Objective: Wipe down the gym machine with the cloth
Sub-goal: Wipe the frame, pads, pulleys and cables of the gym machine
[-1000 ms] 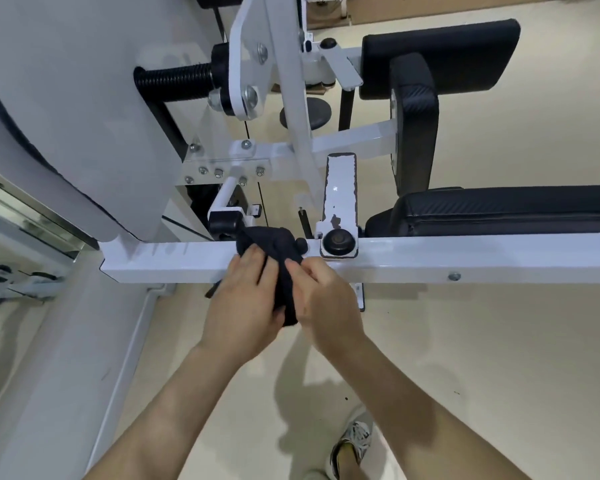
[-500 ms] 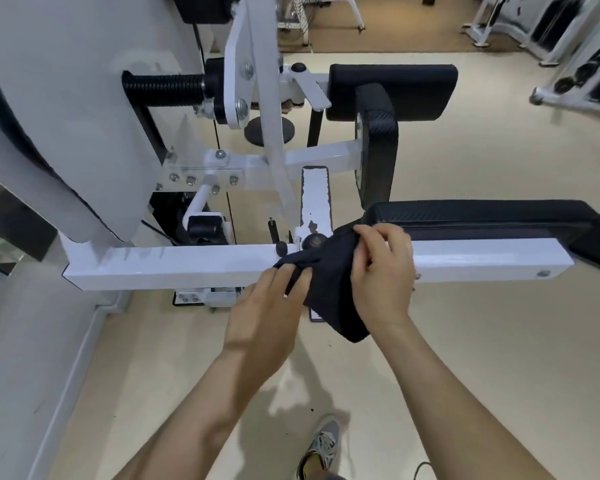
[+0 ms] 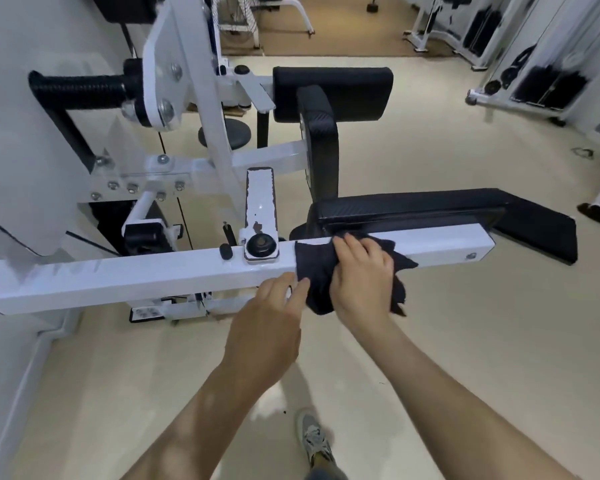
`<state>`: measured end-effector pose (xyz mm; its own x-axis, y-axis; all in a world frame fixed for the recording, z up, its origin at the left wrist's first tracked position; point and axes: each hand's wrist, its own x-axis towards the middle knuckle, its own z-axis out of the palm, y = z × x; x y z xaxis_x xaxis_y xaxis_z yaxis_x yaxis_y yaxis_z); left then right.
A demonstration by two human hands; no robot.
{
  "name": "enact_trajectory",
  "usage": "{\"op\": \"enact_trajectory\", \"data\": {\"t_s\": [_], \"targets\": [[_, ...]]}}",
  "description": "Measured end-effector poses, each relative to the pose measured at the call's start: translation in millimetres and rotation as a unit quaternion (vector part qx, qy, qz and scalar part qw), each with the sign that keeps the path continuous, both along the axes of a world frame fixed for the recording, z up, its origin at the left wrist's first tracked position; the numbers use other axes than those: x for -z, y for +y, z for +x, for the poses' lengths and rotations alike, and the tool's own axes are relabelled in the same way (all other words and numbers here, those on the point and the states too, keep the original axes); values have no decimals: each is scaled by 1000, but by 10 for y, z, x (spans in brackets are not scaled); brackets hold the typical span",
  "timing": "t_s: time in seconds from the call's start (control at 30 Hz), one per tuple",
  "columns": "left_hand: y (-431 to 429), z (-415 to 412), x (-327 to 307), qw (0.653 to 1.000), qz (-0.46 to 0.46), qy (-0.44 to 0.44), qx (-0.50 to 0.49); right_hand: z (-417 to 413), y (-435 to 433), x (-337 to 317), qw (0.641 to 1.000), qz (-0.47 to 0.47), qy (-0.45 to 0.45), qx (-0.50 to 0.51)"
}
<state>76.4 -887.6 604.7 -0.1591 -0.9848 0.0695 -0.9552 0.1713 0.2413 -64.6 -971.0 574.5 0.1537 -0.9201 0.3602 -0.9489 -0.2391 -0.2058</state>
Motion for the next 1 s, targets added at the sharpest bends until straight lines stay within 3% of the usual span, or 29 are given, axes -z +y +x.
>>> {"op": "enact_trajectory", "data": {"t_s": [0.1, 0.2, 0.27, 0.33, 0.43, 0.53, 0.63, 0.77, 0.87, 1.0], "targets": [[-107, 16, 13, 999, 13, -16, -45, 547, 111, 75, 991, 25, -18, -127], [-182, 5, 38, 993, 20, 28, -109, 203, -53, 82, 974, 24, -9, -225], [-224, -217, 43, 998, 16, -3, -54, -207, -175, 48, 963, 26, 19, -266], [-309, -571, 16, 999, 4, -50, 19, -670, -304, 31, 968, 14, 27, -250], [-489, -988, -22, 999, -17, -5, 40, -1408, -486, -12, 977, 13, 32, -212], [-633, -1244, 0, 997, -28, -24, 66, -1872, -620, -31, 980, 22, 34, -193], [-708, -1300, -9, 999, -20, -11, 26, -1636, -545, 39, 988, -1, 1, -157], [-720, -1157, 32, 996, -26, 50, -67, -1009, -394, 15, 965, 14, -67, -253], [-812, -1232, -9, 997, -25, 11, -78, -1357, -607, -52, 949, 20, -34, -311], [-1068, -1804, -85, 999, 3, -31, 19, -2199, -747, -72, 977, 30, -63, -201]]}}
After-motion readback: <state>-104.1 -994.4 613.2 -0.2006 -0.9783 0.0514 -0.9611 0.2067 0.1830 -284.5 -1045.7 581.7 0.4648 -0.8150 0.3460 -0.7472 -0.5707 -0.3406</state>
